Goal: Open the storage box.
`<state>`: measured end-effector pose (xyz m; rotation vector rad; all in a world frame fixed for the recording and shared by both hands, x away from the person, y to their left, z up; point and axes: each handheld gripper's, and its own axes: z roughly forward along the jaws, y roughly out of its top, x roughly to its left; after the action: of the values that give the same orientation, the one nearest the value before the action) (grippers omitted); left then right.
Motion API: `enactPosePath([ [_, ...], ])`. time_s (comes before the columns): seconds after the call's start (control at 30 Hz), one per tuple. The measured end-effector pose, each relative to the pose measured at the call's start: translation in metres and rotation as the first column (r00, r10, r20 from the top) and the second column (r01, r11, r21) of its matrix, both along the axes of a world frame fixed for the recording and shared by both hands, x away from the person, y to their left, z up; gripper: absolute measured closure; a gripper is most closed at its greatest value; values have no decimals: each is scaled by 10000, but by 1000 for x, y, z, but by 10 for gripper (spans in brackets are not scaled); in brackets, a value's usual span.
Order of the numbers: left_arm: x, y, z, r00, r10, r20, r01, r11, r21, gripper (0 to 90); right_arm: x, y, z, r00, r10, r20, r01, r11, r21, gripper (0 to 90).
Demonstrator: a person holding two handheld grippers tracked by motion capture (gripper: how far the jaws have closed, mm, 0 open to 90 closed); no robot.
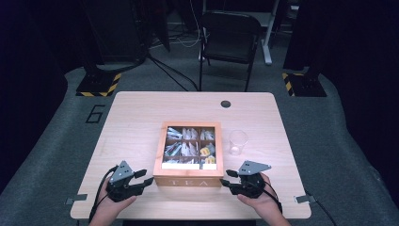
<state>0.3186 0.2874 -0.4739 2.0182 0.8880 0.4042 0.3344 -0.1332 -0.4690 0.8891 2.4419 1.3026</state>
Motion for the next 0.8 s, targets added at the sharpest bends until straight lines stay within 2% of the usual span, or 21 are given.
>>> enactPosePath([
  [0.03,0,1,1,9999,-120,-70,120,9999,68,539,1,1,-1,10000,34,-14,-34,10000,-7,551],
  [0.07,0,0,0,9998,-110,-145,109,9999,-66,540,2,1,-2,9999,92,-45,-92,10000,-11,555],
  [0.17,1,-2,-1,10000,-91,-35,90,9996,-250,542,4,3,-4,9997,124,-224,-122,9999,94,568],
  [0.27,3,-3,-2,9992,-352,-162,349,9992,-196,547,6,4,-5,9997,171,-195,-168,9998,142,575],
  [0.3,3,-5,-3,9996,-255,-118,251,9991,-353,548,7,4,-5,9996,232,-132,-229,9995,207,580],
  [0.5,7,-9,-3,9983,-553,-164,547,9980,-312,560,9,4,-6,9993,284,-229,-280,9994,179,579],
  [0.57,7,-10,-4,9988,-484,-70,482,9983,-326,571,10,4,-7,9993,292,-225,-287,9994,217,579],
  [0.73,10,-15,-4,9977,-668,-142,663,9974,-281,581,11,3,-7,9990,453,-57,-452,9988,207,576],
  [0.8,11,-15,-5,9983,-580,-67,577,9977,-360,581,11,3,-7,9989,479,3,-479,9985,263,576],
])
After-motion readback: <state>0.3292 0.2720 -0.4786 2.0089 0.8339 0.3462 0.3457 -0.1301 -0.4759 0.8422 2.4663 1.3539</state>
